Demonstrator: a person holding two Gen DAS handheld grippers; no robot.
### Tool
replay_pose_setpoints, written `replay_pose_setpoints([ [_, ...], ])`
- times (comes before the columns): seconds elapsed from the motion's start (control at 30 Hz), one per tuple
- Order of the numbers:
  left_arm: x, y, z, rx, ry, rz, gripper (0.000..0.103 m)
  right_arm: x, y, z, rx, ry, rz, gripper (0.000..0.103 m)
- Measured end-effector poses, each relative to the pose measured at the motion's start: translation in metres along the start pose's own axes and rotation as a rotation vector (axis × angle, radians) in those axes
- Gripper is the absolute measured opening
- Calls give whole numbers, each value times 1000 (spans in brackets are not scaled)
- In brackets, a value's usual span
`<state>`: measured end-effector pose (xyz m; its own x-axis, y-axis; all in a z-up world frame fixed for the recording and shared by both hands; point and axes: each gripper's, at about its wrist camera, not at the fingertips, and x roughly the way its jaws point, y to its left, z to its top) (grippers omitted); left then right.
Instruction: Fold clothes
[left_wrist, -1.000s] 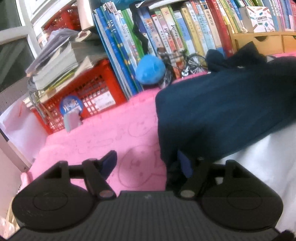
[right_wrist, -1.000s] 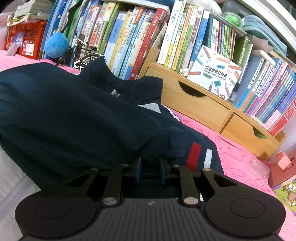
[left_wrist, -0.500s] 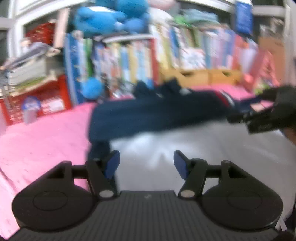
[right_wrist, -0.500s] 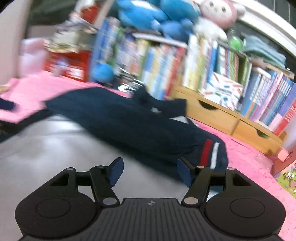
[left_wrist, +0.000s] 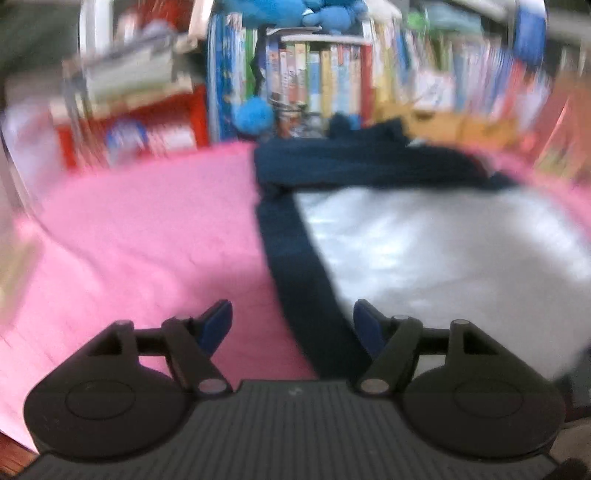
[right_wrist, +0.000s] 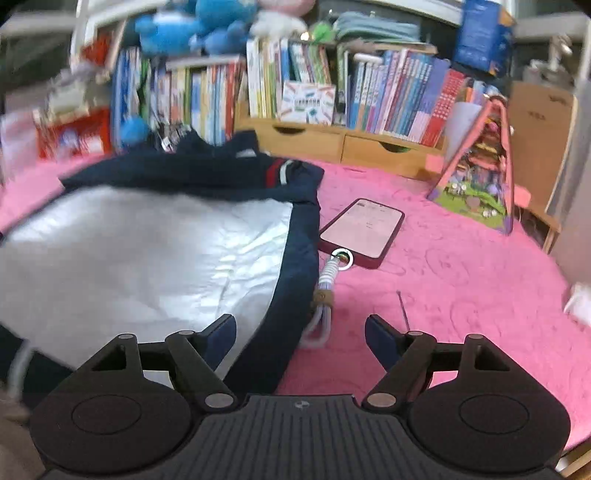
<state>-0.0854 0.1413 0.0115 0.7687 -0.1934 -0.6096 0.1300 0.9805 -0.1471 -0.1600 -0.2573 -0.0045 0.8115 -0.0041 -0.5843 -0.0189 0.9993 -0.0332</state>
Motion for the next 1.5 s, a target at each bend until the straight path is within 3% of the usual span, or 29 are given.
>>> replay_pose_setpoints([
  [0.07, -12, 4, -8, -50, 17, -105, 72, -13, -2, -8, 26, 9, 44, 77],
  [0.2, -21, -7, -30, -24, 84, -181, 74, -30, 2, -28, 19, 49, 147, 77],
  [0.23, -20, -10, -36, -27, 102, -199, 79, -32, 6, -31, 7, 55, 158, 77],
  [0.27, -17, -14, -42, -19, 90, -206, 89, -33, 11, -34, -6, 59, 167, 77],
  [0.33, -10, -25, -50, 7, 46, -195, 98, -31, 23, -36, -58, 62, 159, 77],
  [0.4, -3, -38, -52, 40, 37, -177, 100, -24, 39, -37, -137, 68, 131, 76],
  [0.5, -1, -55, -56, 106, 39, -182, 98, -25, 69, -44, -347, 23, 75, 77],
  [0.57, -3, -61, -58, 145, 33, -168, 90, -27, 87, -52, -477, 4, 46, 78],
  [0.7, -6, -55, -64, 114, 28, -174, 90, -21, 122, -82, -803, -18, -10, 82],
  [0.77, -7, -57, -65, 109, 22, -168, 89, -16, 136, -97, -925, -83, -28, 79],
  [0.83, -9, -59, -64, 115, 10, -157, 89, -18, 141, -90, -899, -141, -5, 68],
  [0.97, -21, -57, -58, 129, -44, -134, 89, -35, 121, -47, -610, -248, 55, 63],
  [1.1, -31, -48, -46, 129, -99, -88, 89, -23, 105, 4, -352, -343, 57, 46],
  [1.23, -45, -43, -37, 150, -154, -57, 89, 26, 115, 53, -315, -374, 51, 37],
  [1.37, -57, -52, -34, 197, -195, -50, 90, 97, 123, 98, -230, -250, 80, 33],
  [1.5, -50, -67, -30, 253, -200, -87, 94, 157, 118, 116, -143, -88, 68, 33],
])
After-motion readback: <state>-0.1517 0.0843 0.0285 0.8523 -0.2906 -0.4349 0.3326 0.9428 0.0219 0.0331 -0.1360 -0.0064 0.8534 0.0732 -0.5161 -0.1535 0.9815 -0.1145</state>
